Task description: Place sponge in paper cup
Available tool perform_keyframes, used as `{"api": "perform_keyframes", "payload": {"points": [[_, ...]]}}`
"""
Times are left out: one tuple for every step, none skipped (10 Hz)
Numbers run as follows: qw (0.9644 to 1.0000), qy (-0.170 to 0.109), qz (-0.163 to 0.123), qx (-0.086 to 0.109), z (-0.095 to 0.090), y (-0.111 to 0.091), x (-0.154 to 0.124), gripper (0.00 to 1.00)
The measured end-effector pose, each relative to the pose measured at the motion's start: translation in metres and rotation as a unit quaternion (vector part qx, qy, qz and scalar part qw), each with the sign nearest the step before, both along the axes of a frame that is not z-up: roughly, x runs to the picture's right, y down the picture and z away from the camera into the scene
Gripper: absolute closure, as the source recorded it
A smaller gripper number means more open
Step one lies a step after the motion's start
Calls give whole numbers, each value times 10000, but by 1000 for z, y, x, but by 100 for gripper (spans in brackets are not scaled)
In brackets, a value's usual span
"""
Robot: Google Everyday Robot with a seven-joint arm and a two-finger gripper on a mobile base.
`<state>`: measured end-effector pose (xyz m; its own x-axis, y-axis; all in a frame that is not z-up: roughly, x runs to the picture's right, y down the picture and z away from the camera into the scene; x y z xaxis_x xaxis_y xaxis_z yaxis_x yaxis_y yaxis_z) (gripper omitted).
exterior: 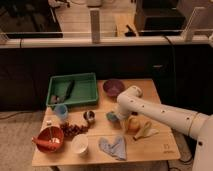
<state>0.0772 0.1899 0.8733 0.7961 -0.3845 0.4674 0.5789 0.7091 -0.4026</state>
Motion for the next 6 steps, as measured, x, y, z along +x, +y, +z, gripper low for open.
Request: {"api": "perform_keyframes", "payload": {"points": [[10000,2,-3,1,0,0,0,20],[10000,14,0,-6,-1,0,2,20],[10000,17,0,-9,-1,0,2,20],[10000,21,-2,-7,-2,0,2,20],[10000,21,-1,-8,-1,0,3,20],[9999,47,103,-30,2,-1,2,21]]}}
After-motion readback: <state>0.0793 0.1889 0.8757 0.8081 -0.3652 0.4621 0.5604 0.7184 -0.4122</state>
